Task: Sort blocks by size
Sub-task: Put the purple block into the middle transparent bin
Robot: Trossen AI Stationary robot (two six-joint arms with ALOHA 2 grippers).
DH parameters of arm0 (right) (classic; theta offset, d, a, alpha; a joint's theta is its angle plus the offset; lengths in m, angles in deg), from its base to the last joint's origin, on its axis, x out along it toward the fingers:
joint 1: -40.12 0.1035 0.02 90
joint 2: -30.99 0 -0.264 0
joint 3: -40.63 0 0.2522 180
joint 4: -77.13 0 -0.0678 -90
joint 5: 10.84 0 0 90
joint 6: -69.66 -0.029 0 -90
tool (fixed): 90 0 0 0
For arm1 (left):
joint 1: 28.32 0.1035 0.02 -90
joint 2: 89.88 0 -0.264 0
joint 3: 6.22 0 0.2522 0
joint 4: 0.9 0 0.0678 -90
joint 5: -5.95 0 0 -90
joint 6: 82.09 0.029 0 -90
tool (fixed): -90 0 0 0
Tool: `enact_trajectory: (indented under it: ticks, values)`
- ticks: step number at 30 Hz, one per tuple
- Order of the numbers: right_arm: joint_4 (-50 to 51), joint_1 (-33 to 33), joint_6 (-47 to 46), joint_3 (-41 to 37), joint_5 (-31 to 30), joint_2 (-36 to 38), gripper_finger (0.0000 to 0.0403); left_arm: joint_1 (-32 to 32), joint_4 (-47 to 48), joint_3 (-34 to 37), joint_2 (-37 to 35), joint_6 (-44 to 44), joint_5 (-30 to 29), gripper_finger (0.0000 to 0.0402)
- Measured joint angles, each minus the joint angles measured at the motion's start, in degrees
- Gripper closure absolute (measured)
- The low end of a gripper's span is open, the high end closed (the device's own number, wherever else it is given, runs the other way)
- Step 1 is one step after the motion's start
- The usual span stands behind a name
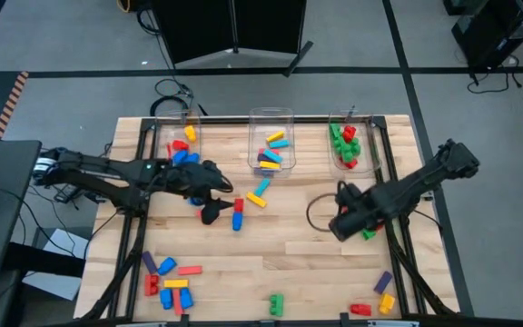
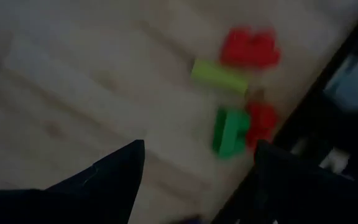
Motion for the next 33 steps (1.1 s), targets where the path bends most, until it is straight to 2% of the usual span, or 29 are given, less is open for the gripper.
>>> enact_trajectory:
  ticks: [9, 14, 19, 23, 33]
  values:
    - [0.16, 9.66, -18.88, -2.94, 13.98, -2.62, 0.0096, -1.08, 1.58, 0.49, -1.72, 0.43, 1.63, 0.011]
    - [-1.26, 15.83, -30.57, -3.02, 17.13, -4.5, 0.0102, -1.43, 1.22, 0.49, -1.72, 0.5, 3.2, 0.011]
    - [-3.41, 20.09, -34.39, -3.02, 18.52, -5.93, 0.011, -1.41, 0.81, 0.49, -1.7, 1.46, 3.49, 0.011]
    - [-4.17, 22.69, -22.16, -3.03, 18.54, -7.86, 0.0114, -1.39, -0.76, 0.49, -1.68, 1.46, 3.49, 0.011]
    - [-7.33, 29.27, 26.55, -3.06, 18.71, -16.18, 0.0116, -1.39, -4.27, 0.49, -1.68, 0.39, 4.94, 0.011]
